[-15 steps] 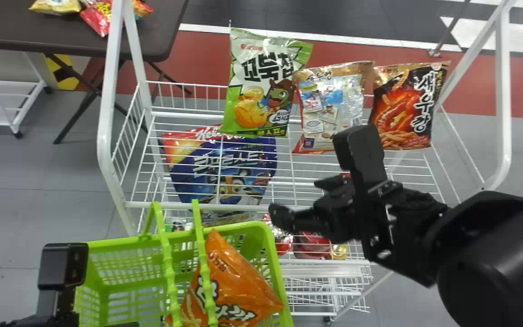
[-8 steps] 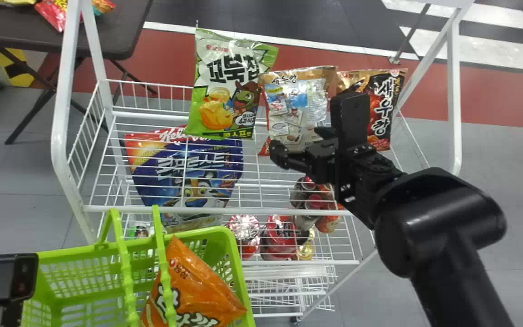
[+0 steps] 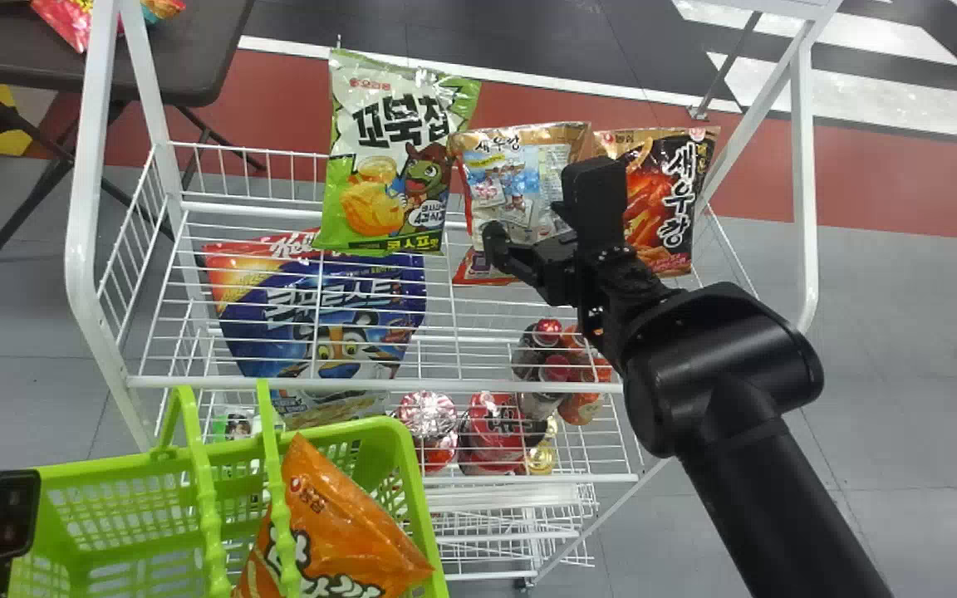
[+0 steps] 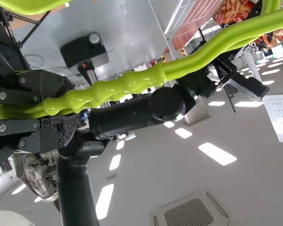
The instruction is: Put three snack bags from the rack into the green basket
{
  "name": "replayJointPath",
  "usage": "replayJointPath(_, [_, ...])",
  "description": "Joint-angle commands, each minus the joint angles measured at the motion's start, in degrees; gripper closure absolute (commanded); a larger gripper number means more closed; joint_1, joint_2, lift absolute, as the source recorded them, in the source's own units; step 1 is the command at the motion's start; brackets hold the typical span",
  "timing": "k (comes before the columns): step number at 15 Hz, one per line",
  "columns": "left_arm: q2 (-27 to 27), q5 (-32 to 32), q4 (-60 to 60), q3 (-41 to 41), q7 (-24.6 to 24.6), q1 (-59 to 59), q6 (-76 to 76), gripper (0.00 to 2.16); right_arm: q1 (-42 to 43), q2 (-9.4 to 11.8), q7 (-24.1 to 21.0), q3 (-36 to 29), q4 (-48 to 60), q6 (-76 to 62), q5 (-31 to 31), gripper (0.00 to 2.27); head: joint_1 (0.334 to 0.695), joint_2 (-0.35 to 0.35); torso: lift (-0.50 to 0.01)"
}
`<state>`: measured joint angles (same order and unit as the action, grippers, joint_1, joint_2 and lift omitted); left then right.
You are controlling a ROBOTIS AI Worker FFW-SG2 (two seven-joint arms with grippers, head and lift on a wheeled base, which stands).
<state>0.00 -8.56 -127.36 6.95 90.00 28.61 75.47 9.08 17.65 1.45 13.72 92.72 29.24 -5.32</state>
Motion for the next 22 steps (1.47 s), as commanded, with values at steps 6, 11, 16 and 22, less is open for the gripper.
replayJointPath(6, [-0.1, 0.3, 0.4, 0.2, 0.4, 0.0, -0.8, 2.15, -1.4, 0.1, 0.2, -1.3, 2.8, -0.5, 0.0, 2.25, 0.695, -0.244, 0.0])
replayJointPath(11, [-0.1, 0.3, 0.8, 0.3, 0.5, 0.0, -1.3, 2.15, -5.0, 0.4, 1.4, -3.7, 11.4, 3.4, -1.4, 2.25, 0.695, -0.247, 0.0])
replayJointPath(16, [-0.1, 0.3, 0.8, 0.5, 0.6, 0.0, -1.5, 2.15, -7.0, 0.5, 3.6, -5.5, 17.7, 7.8, -4.3, 2.25, 0.695, -0.235, 0.0])
replayJointPath(22, [-0.1, 0.1, 0.8, 0.7, 0.6, 0.0, -1.5, 2.15, -12.2, 1.2, 6.4, -7.6, 29.3, 18.0, -8.9, 2.25, 0.695, -0.211, 0.0])
